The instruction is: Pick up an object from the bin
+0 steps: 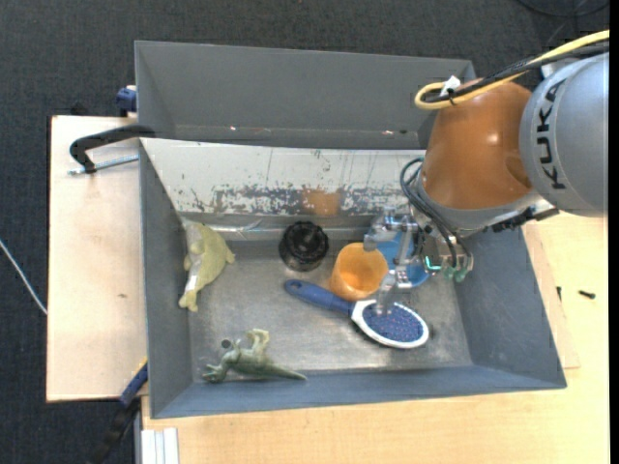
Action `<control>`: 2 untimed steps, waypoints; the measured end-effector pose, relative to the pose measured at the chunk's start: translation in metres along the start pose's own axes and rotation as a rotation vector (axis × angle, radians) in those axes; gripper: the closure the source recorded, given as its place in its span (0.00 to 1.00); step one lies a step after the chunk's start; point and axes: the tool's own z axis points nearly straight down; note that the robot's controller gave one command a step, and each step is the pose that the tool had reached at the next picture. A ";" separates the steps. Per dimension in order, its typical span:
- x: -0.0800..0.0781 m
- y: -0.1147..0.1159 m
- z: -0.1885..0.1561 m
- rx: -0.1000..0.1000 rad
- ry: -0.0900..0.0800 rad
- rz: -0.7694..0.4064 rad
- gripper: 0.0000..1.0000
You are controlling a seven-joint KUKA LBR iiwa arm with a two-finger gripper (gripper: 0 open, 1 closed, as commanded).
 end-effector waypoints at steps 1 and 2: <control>-0.040 0.016 0.071 0.004 -0.021 0.085 0.00; -0.049 0.055 0.079 0.016 -0.002 -0.310 0.00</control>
Offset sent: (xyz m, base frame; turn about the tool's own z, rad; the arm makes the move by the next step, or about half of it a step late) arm 0.0380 0.0219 -0.0933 0.0862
